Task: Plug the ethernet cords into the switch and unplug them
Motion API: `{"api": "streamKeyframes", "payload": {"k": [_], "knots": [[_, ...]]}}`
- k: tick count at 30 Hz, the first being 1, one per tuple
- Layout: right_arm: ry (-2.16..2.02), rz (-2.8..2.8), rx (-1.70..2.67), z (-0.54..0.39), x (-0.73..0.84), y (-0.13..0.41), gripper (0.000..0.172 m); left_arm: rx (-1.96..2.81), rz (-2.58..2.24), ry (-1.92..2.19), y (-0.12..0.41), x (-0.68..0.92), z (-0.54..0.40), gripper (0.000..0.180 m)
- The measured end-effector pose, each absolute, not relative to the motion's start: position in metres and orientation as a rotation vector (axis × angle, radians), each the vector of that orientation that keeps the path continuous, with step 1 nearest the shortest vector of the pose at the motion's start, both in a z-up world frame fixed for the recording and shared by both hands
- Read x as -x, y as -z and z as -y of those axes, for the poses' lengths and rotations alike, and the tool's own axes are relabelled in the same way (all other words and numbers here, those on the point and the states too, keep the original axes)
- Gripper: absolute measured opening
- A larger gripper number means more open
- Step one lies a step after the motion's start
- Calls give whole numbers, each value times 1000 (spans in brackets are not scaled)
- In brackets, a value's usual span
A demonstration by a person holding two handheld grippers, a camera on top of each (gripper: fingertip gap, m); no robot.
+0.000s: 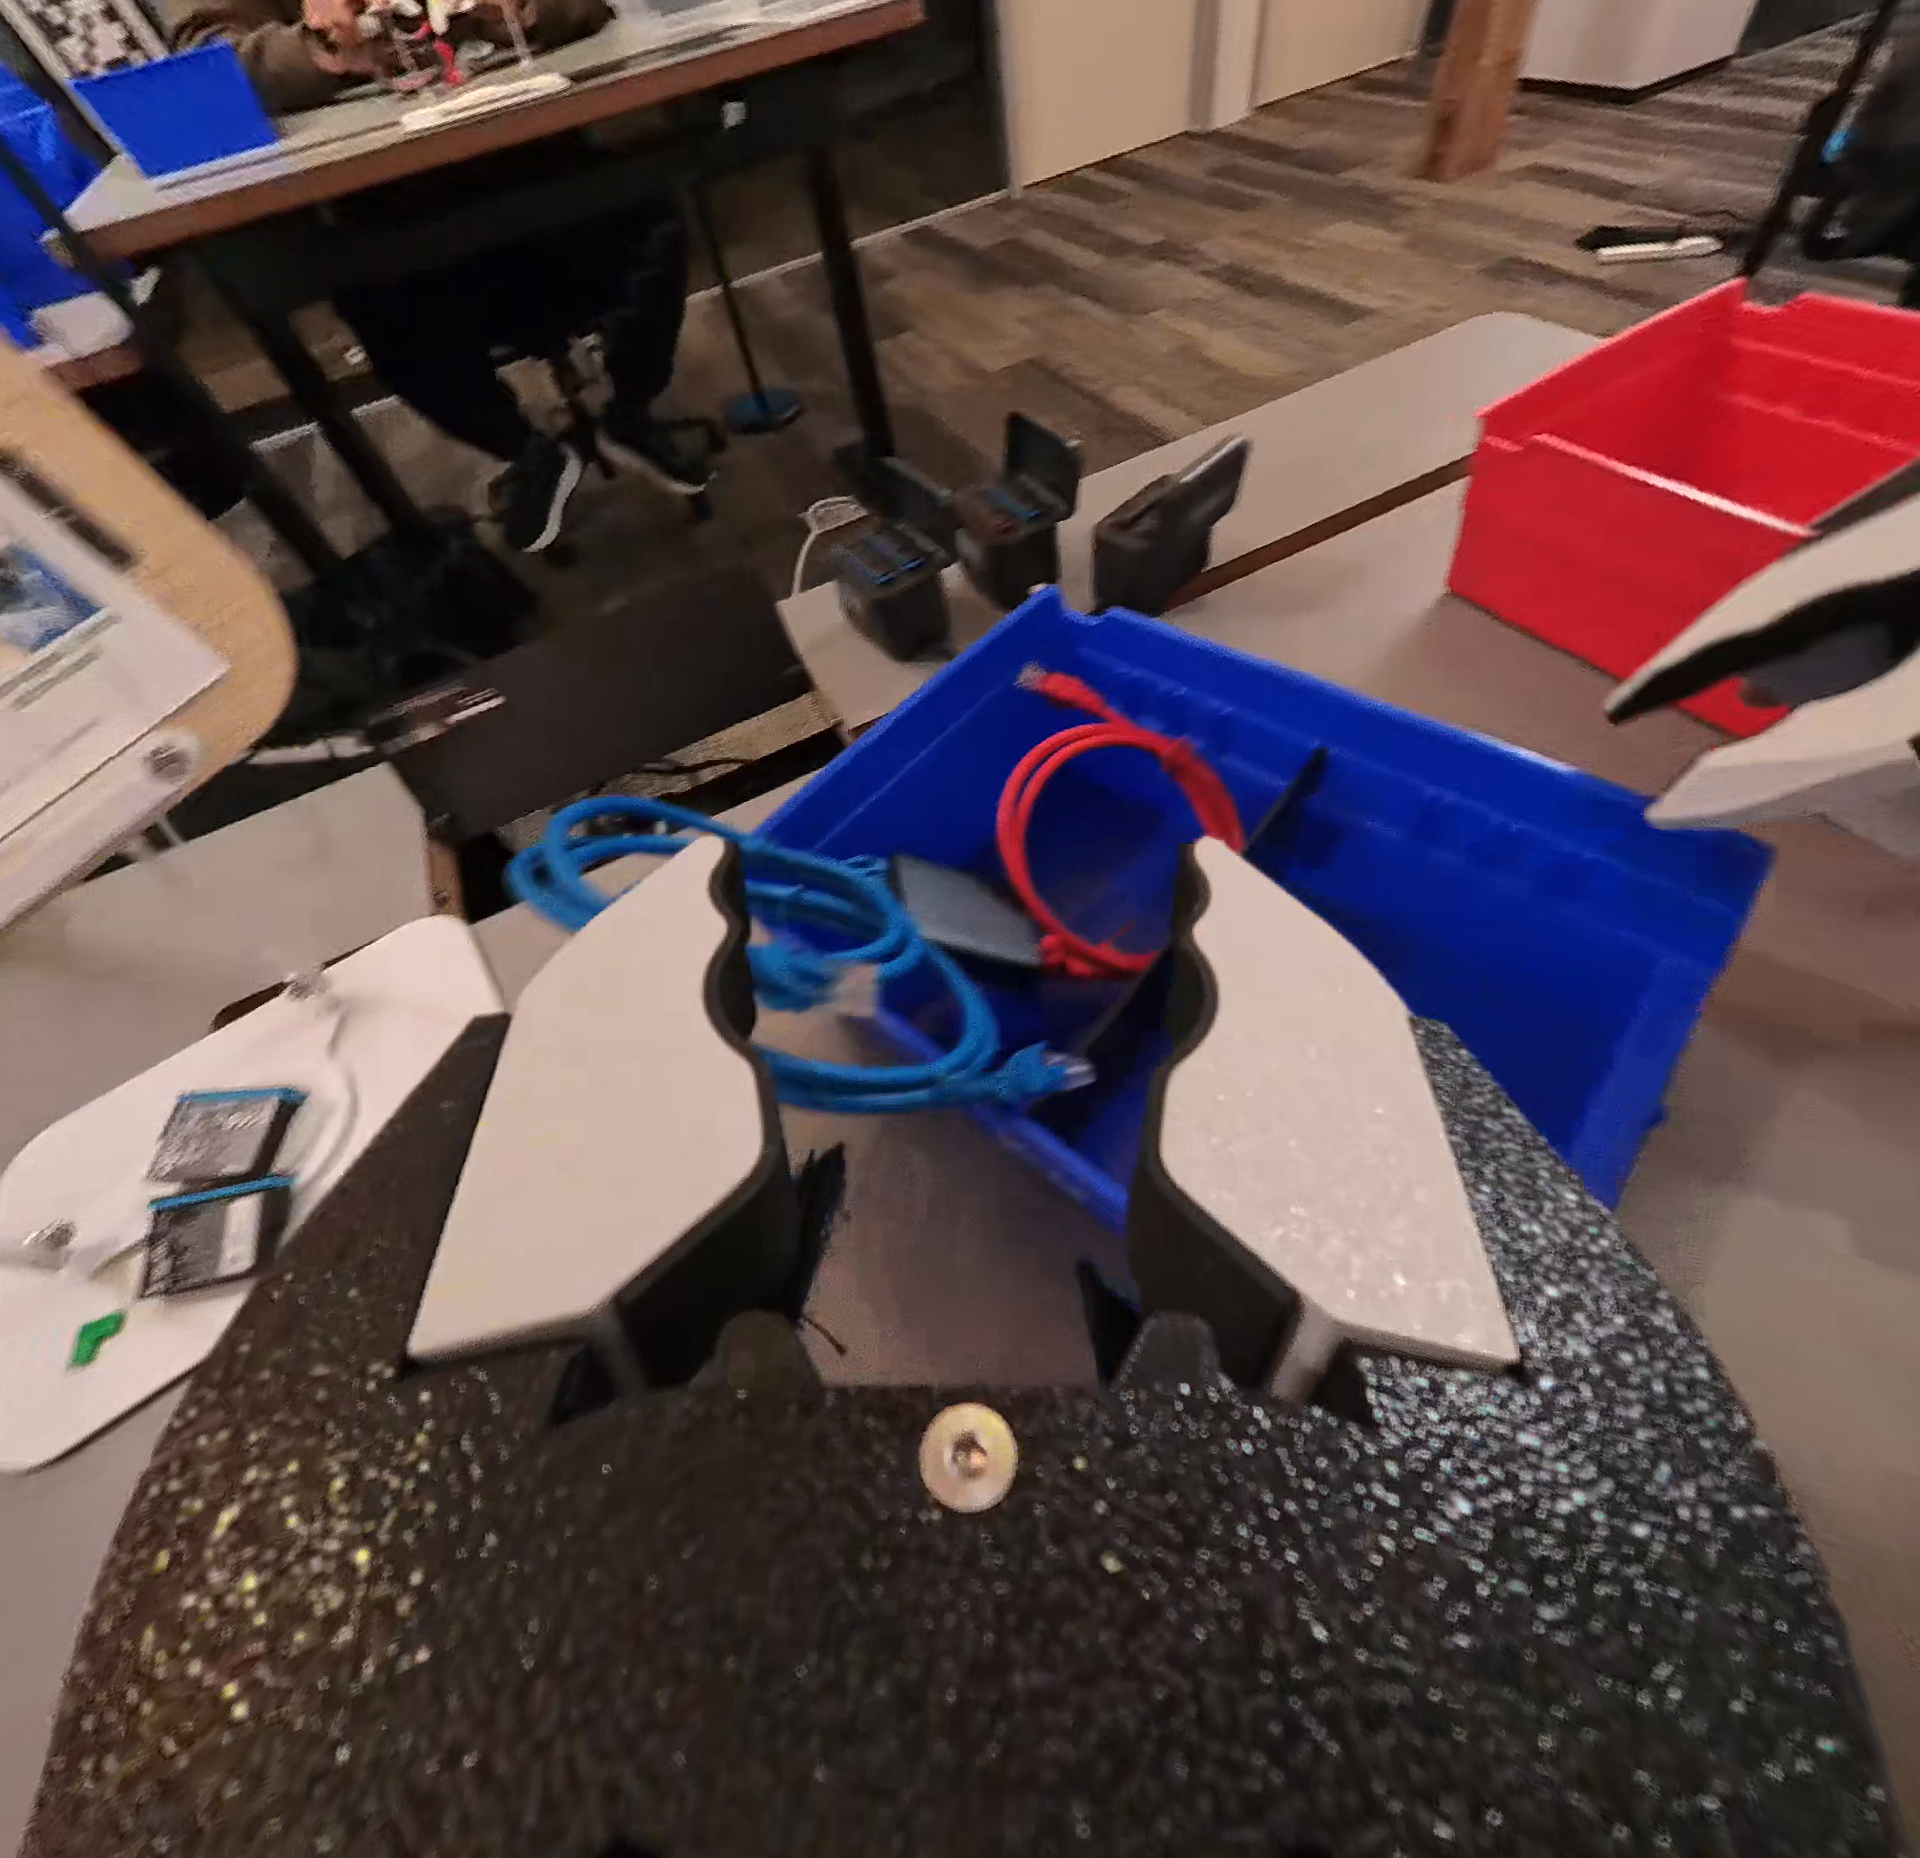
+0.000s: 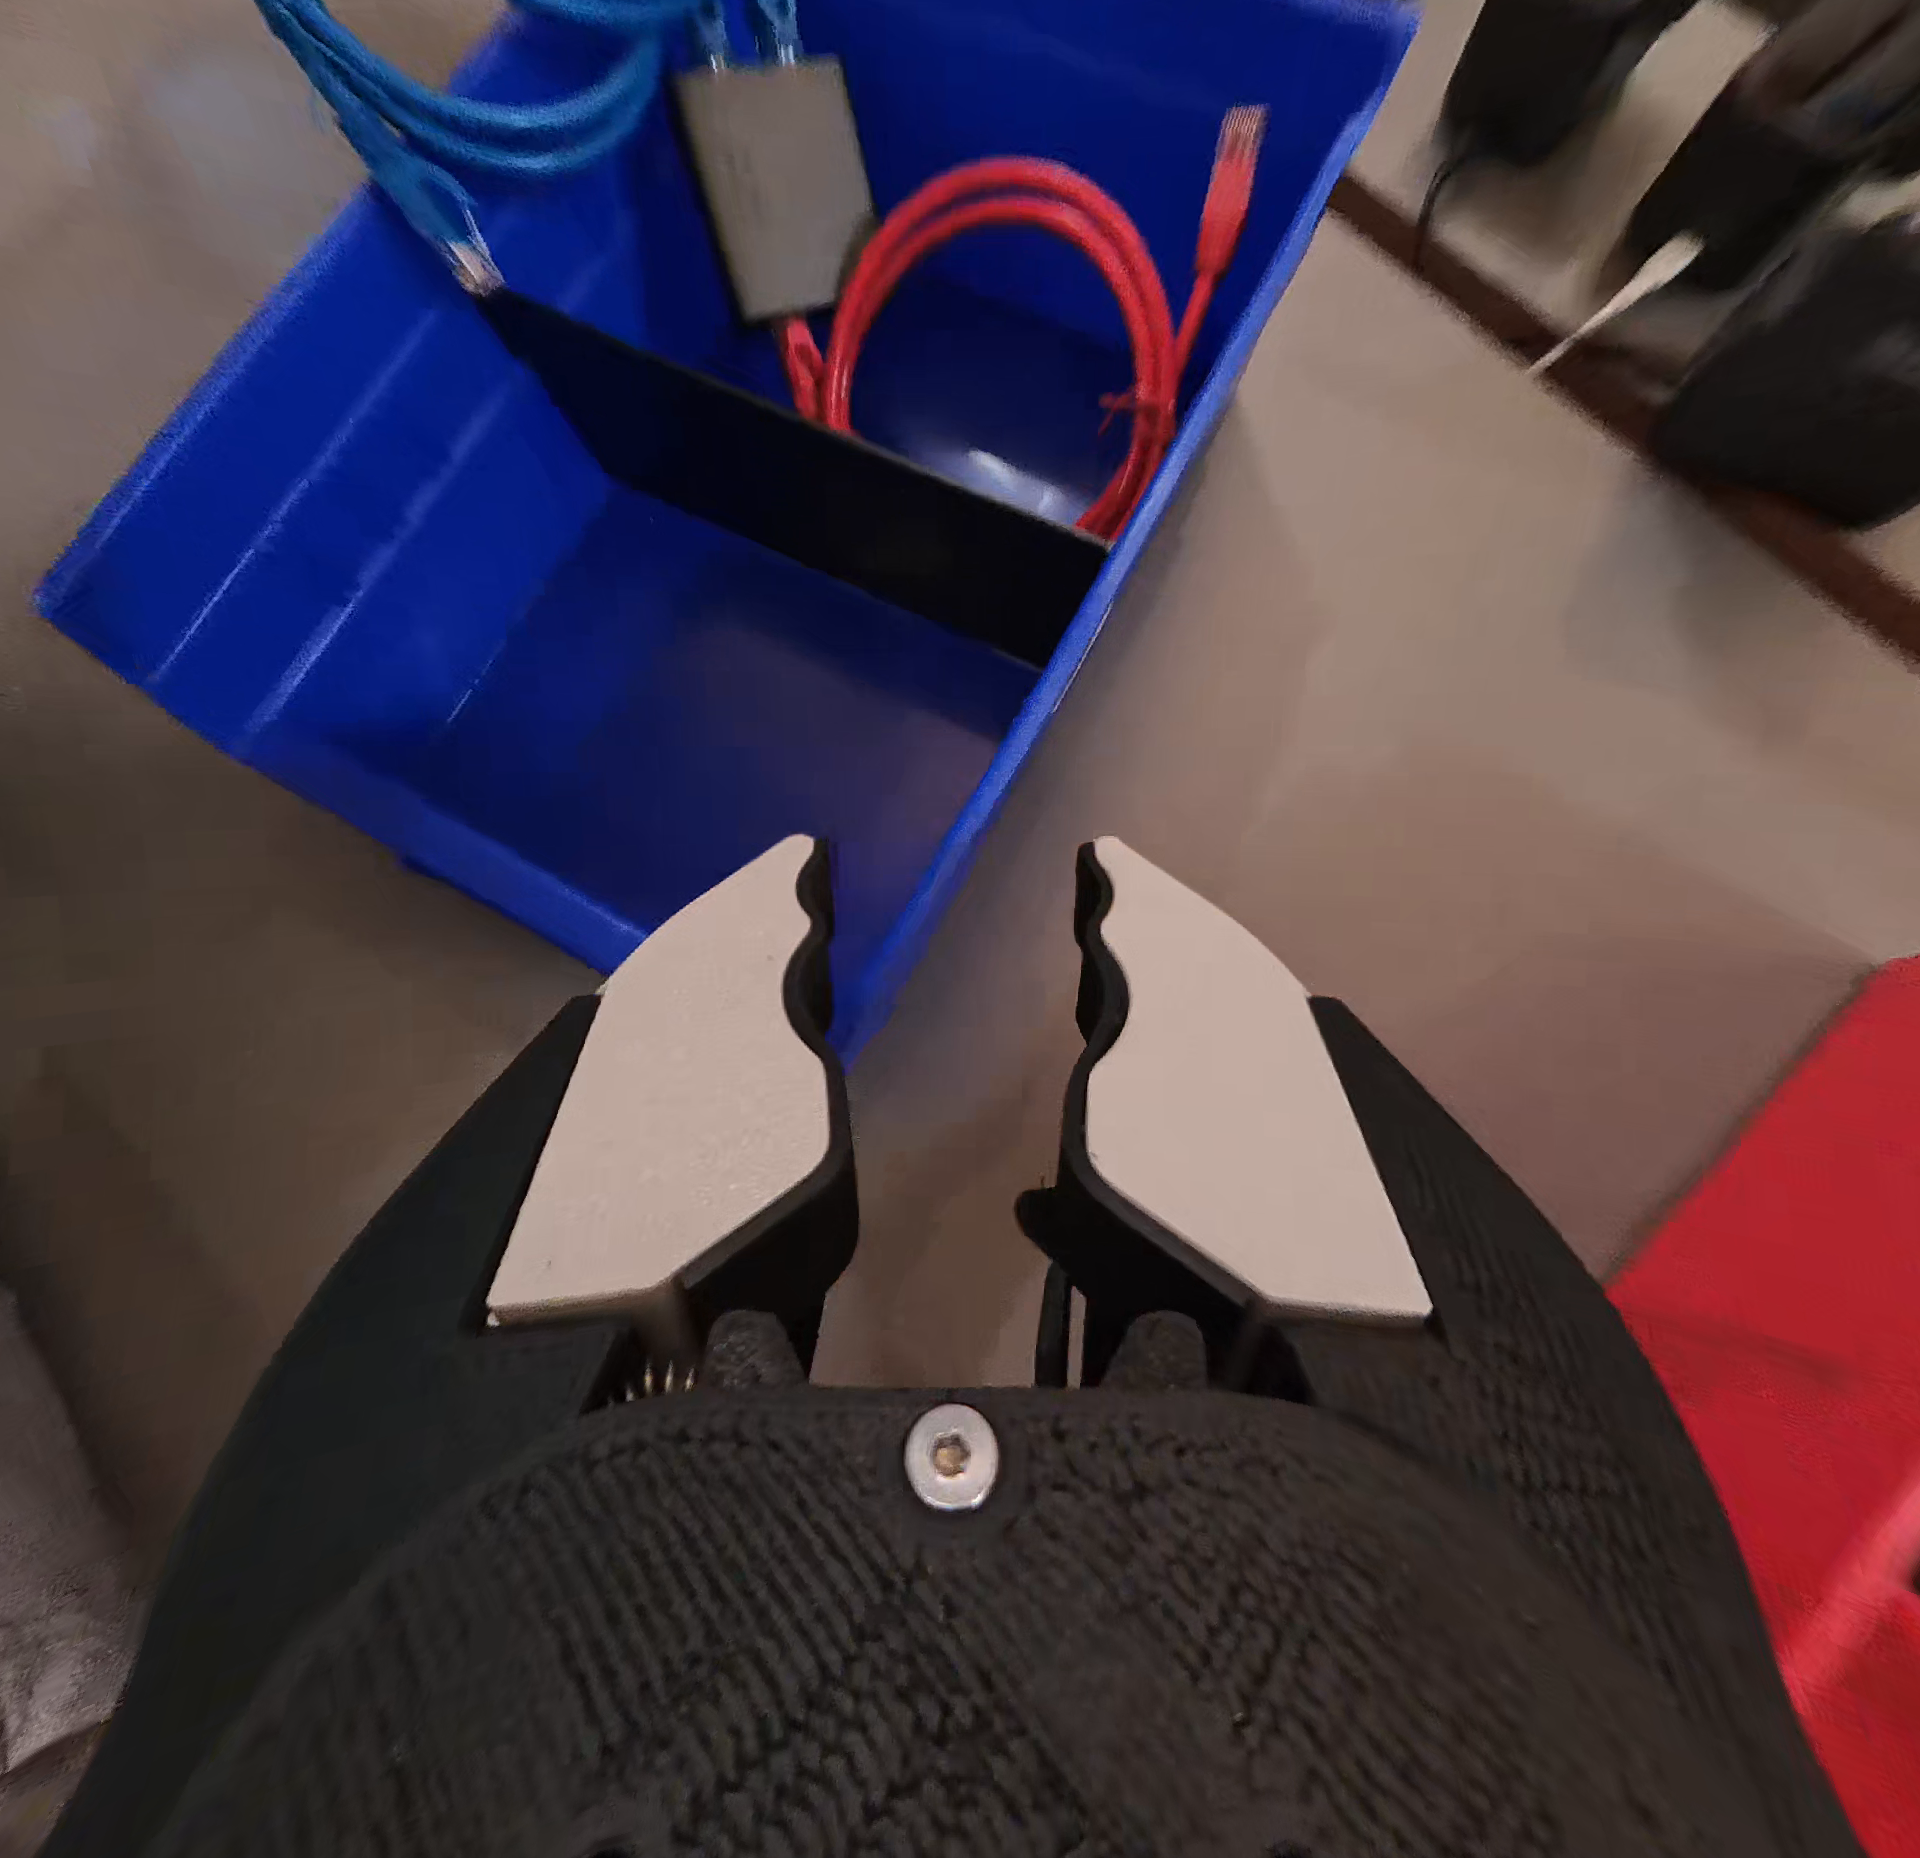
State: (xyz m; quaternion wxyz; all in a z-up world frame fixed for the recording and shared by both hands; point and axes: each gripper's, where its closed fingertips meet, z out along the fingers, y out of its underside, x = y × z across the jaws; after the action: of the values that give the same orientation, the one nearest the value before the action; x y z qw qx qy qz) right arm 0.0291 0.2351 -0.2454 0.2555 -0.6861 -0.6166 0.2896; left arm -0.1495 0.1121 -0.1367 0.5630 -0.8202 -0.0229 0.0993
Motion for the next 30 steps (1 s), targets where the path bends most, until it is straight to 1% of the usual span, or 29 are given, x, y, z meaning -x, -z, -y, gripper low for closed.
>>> {"api": "streamKeyframes", "payload": {"k": [1,2,3,4,5,6,10,11,13,14,16,17,19,23,24,27,30], "knots": [[-813,1669,1908,-233,-27,254,44,1932,74,-255,137,162,-107,79],[-826,1656,1940,-231,-25,261,43,1931,101,-279,138,176,-103,85],[-827,1642,1958,-230,-23,266,41,1928,137,-302,138,190,-99,97],[-832,1629,1966,-226,-22,268,39,1922,167,-315,138,202,-97,105],[-838,1615,1974,-221,-20,269,33,1918,183,-308,139,210,-96,110],[-824,1596,1976,-217,-19,269,33,1911,191,-292,140,217,-96,113],[-791,1694,1927,-188,-19,268,33,1868,207,-242,140,239,-101,110],[-728,1709,1907,-190,-21,264,34,1875,200,-227,140,243,-102,110],[-568,1614,1747,-218,-13,228,35,1873,188,-223,138,248,-101,107],[-584,1570,1657,-223,-1,203,35,1857,181,-227,135,251,-100,104],[-766,1566,1536,-208,38,166,38,1830,201,-248,130,258,-97,103],[-847,1601,1508,-197,60,159,41,1809,214,-248,128,261,-95,100],[-886,1744,1520,-182,103,170,48,1788,211,-218,125,260,-94,97],[-740,2052,1647,-177,163,235,81,1808,186,-245,125,261,-88,96],[-702,2099,1677,-179,172,248,84,1809,186,-257,125,263,-85,96],[-678,2147,1713,-185,192,272,85,1796,194,-231,121,266,-78,95],[-709,2200,1755,-182,201,289,79,1767,213,-189,116,272,-70,95]]}}
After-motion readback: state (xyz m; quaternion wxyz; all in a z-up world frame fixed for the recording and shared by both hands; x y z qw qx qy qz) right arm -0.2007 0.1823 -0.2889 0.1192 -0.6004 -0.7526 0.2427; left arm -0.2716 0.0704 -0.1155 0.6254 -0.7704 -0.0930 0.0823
